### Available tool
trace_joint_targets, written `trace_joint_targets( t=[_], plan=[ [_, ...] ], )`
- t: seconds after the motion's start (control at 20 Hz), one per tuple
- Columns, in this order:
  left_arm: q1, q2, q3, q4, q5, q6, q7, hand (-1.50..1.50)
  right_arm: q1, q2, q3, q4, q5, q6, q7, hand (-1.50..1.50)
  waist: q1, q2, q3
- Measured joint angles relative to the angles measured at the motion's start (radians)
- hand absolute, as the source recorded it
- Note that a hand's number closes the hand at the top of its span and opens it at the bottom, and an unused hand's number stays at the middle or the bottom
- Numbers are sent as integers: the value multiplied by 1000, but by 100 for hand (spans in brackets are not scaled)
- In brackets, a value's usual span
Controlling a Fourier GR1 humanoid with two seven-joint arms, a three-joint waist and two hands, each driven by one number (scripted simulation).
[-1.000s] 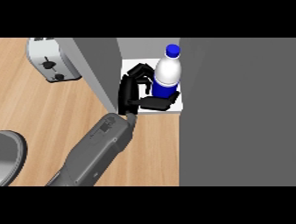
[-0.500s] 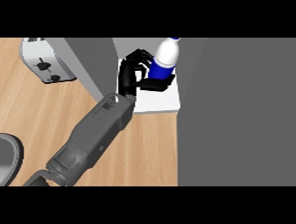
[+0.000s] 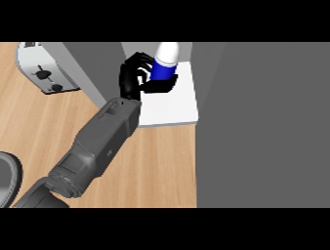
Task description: Pick up the bottled water, place it into the cabinet and close the cabinet
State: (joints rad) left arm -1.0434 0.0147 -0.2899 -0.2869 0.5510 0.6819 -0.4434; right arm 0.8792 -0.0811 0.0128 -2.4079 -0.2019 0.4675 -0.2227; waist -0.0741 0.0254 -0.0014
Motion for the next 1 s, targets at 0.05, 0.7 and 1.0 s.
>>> trace_joint_targets(
  t=[0.05,0.7,1.0],
  plan=[
    [-8,8,10,15,2,-6,-8,150,-2,-2,-7,0,-3,1,-1,-150,0,1,0],
    [-111,28,9,185,-65,76,-83,-150,-5,-12,-11,6,-21,30,-9,-150,-24,9,0],
    [-134,42,29,172,-57,-23,-115,-150,1,-16,-4,10,-28,44,-13,-150,-25,9,-1]
  ],
)
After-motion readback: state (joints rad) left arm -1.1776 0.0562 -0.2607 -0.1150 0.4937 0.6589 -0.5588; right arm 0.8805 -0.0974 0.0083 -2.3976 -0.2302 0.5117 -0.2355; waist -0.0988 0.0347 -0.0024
